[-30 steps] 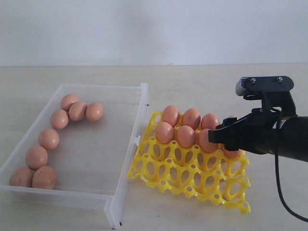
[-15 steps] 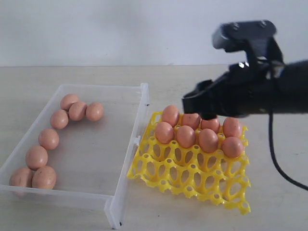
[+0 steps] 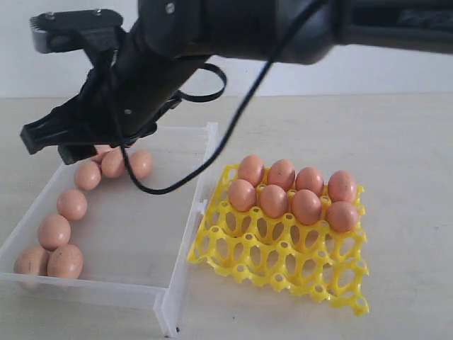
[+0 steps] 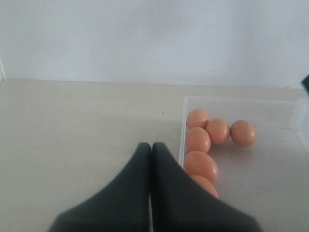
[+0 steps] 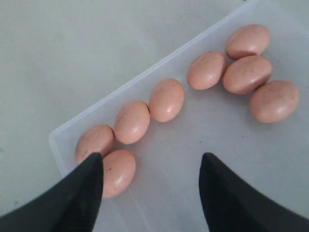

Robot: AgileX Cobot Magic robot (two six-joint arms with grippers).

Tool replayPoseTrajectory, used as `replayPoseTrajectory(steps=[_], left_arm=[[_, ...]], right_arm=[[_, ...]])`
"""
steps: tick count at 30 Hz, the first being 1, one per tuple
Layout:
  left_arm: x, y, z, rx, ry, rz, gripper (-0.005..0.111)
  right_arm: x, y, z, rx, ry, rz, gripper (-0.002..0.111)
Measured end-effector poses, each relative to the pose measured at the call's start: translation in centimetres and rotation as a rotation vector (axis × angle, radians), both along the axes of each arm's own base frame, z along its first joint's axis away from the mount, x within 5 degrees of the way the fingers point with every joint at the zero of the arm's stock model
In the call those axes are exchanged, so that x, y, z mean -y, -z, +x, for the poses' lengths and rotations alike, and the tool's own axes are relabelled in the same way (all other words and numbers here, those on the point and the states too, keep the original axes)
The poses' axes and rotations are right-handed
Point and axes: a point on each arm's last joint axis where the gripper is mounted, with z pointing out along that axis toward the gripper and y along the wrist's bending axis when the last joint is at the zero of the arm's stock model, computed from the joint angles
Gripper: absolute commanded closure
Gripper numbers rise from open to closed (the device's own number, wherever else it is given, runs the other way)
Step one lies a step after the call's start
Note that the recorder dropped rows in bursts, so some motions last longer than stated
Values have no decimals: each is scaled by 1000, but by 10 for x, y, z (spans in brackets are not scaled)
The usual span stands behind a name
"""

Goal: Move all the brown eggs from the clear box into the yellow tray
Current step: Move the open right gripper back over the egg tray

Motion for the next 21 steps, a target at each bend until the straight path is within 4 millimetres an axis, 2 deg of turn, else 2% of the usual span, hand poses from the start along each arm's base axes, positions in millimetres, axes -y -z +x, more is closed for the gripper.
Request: replayPoseTrajectory(steps=[4, 8, 16, 21], left_arm=[[0, 0, 0, 0, 0, 0, 111], [0, 0, 0, 0, 0, 0, 111], [0, 0, 0, 0, 0, 0, 111], [0, 0, 0, 0, 0, 0, 111]], right_arm=[[-30, 18, 11, -18, -29, -54, 52], [-46, 35, 15, -30, -87, -128, 52], [-53, 76, 1, -155, -209, -345, 52], [-59, 79, -4, -197, -159, -310, 52]])
